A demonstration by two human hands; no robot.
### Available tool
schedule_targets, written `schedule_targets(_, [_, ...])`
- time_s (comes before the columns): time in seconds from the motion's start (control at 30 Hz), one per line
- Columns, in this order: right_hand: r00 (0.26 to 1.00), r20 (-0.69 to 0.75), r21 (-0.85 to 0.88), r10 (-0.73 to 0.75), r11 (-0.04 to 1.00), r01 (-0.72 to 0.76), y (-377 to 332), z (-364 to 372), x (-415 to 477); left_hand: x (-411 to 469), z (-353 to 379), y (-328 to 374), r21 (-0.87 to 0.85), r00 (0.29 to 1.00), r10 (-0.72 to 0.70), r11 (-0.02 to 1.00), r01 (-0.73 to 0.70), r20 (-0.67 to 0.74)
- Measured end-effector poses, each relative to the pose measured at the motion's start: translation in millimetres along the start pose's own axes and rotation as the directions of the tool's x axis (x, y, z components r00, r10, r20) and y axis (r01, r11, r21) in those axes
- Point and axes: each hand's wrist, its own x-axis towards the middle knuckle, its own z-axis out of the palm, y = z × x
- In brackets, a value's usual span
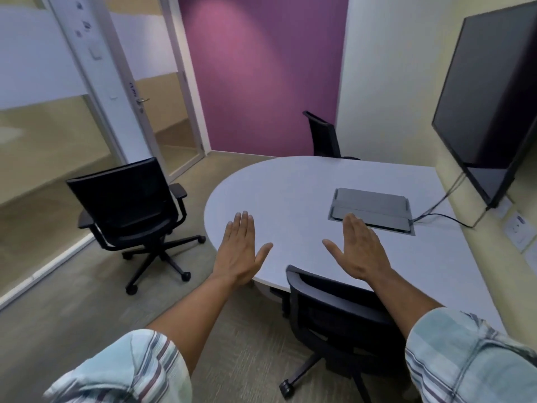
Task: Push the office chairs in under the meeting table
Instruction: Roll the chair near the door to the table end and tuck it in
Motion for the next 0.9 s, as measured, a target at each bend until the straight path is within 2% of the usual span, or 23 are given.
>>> schedule_targets(0.23, [0.991,0.040,-0.030,-0.129,0.991,0.130,-87.2,27.5,60.8,7.4,-9.0,-97.7,0.044,0.995,-0.098,0.994,0.098,-0.001])
schedule_targets(0.53, [0.953,0.024,-0.028,-0.301,0.953,0.301,-247.3,87.5,155.2,1.0,-17.9,-256.9,0.050,0.972,-0.229,0.972,0.231,-0.051])
schedule_targets(0.9, [0.892,0.094,0.017,-0.441,0.897,0.442,-429.6,149.7,205.4,-30.3,-17.2,-394.9,0.097,0.919,-0.389,0.914,0.393,-0.060])
